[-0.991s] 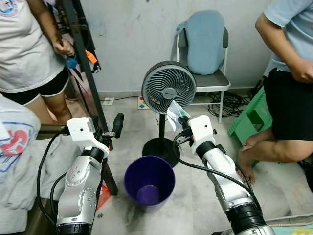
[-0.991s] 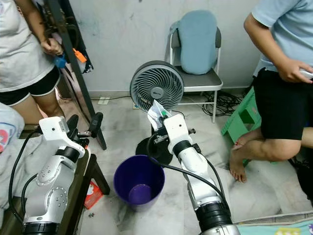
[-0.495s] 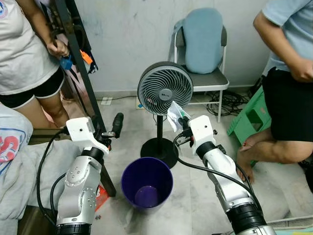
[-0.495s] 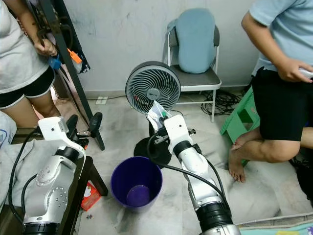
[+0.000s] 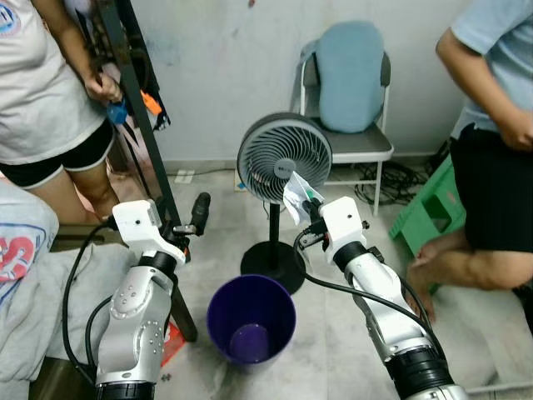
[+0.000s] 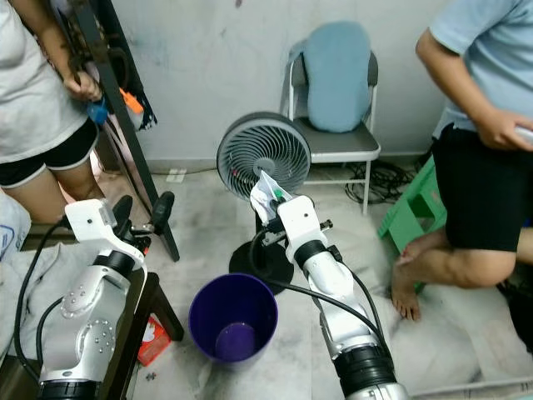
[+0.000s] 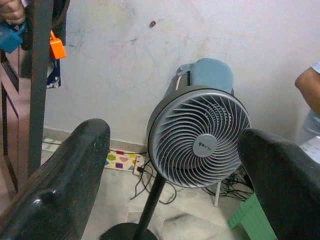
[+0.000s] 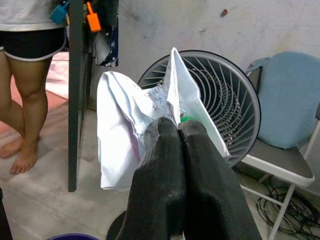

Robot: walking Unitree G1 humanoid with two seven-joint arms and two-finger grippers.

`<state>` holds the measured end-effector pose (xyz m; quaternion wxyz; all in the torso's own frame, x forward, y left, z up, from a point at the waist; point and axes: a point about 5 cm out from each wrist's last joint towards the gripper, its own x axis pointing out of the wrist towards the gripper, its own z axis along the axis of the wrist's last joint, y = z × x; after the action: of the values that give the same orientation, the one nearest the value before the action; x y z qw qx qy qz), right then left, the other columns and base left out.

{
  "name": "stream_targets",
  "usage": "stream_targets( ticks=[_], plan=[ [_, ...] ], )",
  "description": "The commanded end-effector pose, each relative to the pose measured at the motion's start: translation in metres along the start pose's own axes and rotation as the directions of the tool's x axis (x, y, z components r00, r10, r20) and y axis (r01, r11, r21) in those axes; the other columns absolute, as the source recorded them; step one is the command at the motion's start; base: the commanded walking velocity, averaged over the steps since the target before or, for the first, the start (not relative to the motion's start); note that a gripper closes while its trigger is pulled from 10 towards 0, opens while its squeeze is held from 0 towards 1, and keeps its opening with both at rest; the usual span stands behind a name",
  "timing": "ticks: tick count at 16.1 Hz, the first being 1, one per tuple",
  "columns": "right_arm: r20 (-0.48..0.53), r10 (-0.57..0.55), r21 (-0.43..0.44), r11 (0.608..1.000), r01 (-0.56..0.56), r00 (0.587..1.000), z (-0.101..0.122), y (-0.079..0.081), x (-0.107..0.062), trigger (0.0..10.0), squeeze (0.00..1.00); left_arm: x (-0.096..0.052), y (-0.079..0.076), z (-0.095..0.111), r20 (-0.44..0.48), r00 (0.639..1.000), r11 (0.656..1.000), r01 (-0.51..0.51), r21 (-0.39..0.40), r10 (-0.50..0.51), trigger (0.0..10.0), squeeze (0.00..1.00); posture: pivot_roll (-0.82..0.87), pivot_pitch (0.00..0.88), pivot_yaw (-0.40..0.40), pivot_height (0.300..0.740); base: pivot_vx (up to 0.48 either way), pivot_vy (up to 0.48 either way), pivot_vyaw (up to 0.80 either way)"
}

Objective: Clean up the room

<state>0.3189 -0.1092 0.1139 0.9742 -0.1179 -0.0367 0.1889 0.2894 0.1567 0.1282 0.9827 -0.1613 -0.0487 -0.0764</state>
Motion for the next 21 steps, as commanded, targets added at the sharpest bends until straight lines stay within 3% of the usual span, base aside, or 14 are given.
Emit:
stream_targets(
  ticks=[1,15,17,21],
  plan=[
    [0.020,0.012,-0.004,1.000,-0.011,1.000,0.0051,0.0027,0.0035,10.0,0.00,0.0001,0.0006,0.0044,0.013,1.000,1.000,0.011,0.019,-0.011,10.0,0.00,-0.05,0.000,0.020,0.740,0.247,0.000,0.42],
    [0.018,0.005,-0.006,1.000,-0.005,1.000,0.0052,0.0017,0.0045,10.0,0.00,0.0013,0.0020,0.0036,0.005,1.000,1.000,-0.002,0.018,0.002,10.0,0.00,-0.05,0.001,0.022,0.740,0.296,0.000,0.11],
    [0.017,0.004,-0.006,1.000,-0.004,1.000,0.0051,0.0011,0.0051,10.0,0.00,0.0016,0.0021,0.0037,0.005,1.000,1.000,-0.004,0.017,0.004,10.0,0.00,-0.05,0.004,0.020,0.740,0.000,0.000,0.80],
    [0.015,0.004,-0.002,1.000,-0.004,1.000,0.0048,0.0011,0.0053,10.0,0.00,0.0013,0.0034,0.0035,0.003,1.000,1.000,-0.014,0.018,0.014,10.0,0.00,-0.05,0.004,0.019,0.740,0.000,0.000,0.00]
  ],
)
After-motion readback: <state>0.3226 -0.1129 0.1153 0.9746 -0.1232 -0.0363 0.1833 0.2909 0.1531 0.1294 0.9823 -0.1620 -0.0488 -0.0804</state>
